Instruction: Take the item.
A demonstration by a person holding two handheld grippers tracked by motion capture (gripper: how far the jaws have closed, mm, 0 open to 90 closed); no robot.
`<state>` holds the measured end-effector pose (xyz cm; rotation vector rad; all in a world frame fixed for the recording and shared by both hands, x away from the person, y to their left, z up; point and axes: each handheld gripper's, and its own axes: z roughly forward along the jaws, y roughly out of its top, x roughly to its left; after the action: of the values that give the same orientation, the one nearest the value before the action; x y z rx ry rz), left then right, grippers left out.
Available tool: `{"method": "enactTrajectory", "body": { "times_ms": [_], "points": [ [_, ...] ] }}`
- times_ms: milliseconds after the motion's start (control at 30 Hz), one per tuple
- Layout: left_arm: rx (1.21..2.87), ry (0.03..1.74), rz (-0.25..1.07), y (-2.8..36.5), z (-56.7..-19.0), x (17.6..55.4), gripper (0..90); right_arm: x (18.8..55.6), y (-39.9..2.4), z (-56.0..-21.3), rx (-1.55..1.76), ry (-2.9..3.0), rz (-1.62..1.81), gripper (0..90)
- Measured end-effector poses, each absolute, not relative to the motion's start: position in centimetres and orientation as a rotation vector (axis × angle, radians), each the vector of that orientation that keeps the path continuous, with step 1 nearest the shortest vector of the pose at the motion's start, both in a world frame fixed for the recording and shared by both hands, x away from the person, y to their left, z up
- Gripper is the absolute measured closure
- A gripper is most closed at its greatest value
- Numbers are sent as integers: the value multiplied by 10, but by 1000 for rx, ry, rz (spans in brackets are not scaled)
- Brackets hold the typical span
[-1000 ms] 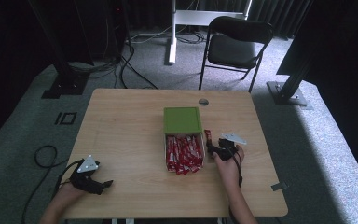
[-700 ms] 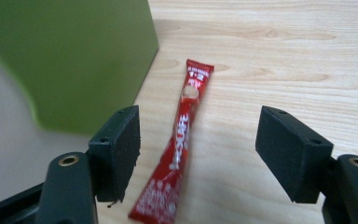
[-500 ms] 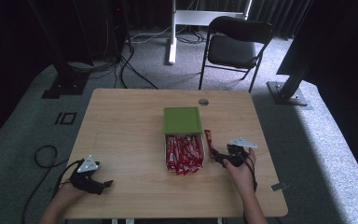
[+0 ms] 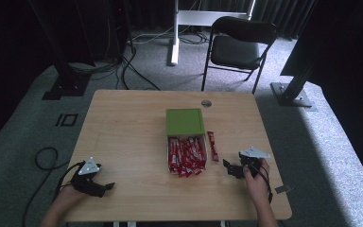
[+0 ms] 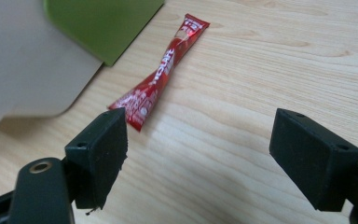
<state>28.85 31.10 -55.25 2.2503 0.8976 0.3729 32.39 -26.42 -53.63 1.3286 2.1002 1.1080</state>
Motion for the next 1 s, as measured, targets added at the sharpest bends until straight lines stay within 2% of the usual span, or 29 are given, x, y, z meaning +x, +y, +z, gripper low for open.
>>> {"method": "enactTrajectory", "body": {
  "times_ms": [533,1000],
  "points": [
    [2253,897,373,311,-552,289,16,303,-299,-544,1262,2194,1036,208],
    [2253,896,374,311,-552,289,16,286,-299,-557,1096,2366,1060,184]
  ]
}}
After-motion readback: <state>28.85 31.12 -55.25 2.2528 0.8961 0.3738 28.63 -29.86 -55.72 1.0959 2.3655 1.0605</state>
